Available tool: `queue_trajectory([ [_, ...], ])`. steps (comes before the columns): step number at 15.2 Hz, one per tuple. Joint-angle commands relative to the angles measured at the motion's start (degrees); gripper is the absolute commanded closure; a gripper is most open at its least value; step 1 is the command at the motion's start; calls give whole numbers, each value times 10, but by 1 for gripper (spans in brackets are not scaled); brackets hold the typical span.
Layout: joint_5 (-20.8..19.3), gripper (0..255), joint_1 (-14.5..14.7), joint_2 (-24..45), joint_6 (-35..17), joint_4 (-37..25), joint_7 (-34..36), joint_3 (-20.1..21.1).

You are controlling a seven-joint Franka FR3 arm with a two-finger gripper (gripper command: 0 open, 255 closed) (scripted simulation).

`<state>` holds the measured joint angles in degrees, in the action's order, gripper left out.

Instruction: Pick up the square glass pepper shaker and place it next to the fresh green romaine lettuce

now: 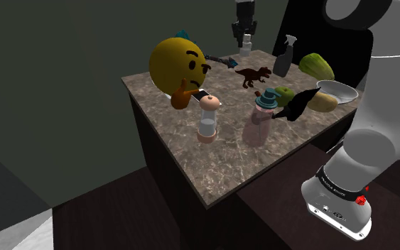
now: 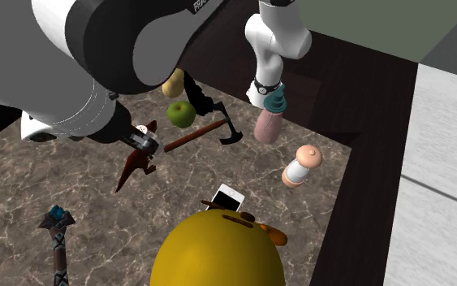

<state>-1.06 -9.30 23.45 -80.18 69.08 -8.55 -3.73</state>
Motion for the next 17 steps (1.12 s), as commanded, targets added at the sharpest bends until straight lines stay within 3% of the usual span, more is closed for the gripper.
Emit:
queue_trajectory([
  [1,-3,255,-16,-16,-6,21,-24,-8],
  [9,-16,255,-76,-60,-35,88,-118,-42],
  [17,-25,255,-139,-63,-49,98,-217,-78],
])
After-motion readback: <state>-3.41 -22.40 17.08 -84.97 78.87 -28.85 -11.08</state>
